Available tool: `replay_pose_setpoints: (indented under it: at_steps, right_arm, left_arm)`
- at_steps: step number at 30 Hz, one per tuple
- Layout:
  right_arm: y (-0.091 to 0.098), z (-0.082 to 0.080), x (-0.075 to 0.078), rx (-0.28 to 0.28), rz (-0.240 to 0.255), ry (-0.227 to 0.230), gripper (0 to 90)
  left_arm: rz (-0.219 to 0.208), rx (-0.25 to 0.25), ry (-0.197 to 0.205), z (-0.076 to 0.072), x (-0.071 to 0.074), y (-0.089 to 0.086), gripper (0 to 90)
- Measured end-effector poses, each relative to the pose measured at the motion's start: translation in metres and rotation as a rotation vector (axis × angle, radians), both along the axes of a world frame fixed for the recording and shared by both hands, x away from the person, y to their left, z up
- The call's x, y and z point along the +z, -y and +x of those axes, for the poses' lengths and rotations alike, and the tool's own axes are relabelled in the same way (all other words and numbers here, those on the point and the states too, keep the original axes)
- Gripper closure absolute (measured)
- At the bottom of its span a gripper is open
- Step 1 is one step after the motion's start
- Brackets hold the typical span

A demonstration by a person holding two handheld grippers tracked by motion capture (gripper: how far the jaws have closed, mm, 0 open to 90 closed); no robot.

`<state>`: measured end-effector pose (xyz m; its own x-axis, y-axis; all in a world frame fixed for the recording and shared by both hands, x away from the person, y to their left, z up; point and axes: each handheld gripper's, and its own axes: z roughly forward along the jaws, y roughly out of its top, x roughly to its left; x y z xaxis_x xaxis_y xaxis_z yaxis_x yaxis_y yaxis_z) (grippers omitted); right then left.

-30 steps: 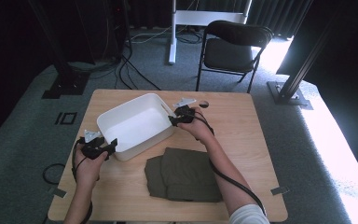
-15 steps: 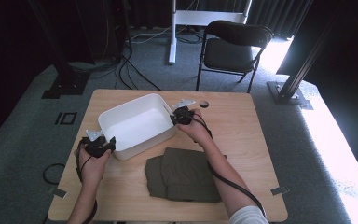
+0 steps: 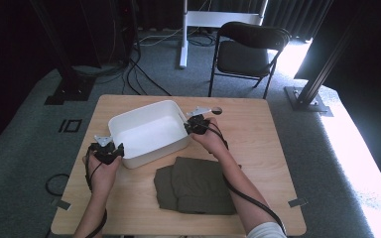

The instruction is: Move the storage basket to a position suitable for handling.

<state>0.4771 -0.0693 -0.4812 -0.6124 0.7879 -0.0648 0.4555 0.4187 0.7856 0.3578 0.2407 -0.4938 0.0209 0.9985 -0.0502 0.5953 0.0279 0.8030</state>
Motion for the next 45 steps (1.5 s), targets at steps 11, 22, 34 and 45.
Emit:
replay_pose_setpoints:
  at_steps: [11,22,34,45]
  right_arm:
    - [0.008,-0.007,0.000,-0.045,0.024,-0.020,76.8]
    - [0.019,-0.016,0.001,-0.092,0.035,-0.036,76.8]
    - [0.032,-0.026,0.002,-0.153,0.024,-0.043,76.6]
    - [0.042,-0.039,0.002,-0.198,0.040,-0.051,75.1]
  left_arm:
    - [-0.012,-0.001,0.004,0.006,-0.001,0.004,70.5]
    - [-0.016,-0.020,0.013,0.013,-0.001,0.011,73.0]
    - [-0.009,-0.052,0.031,0.024,-0.002,0.022,75.0]
    - [0.018,-0.074,0.035,0.037,-0.002,0.030,79.0]
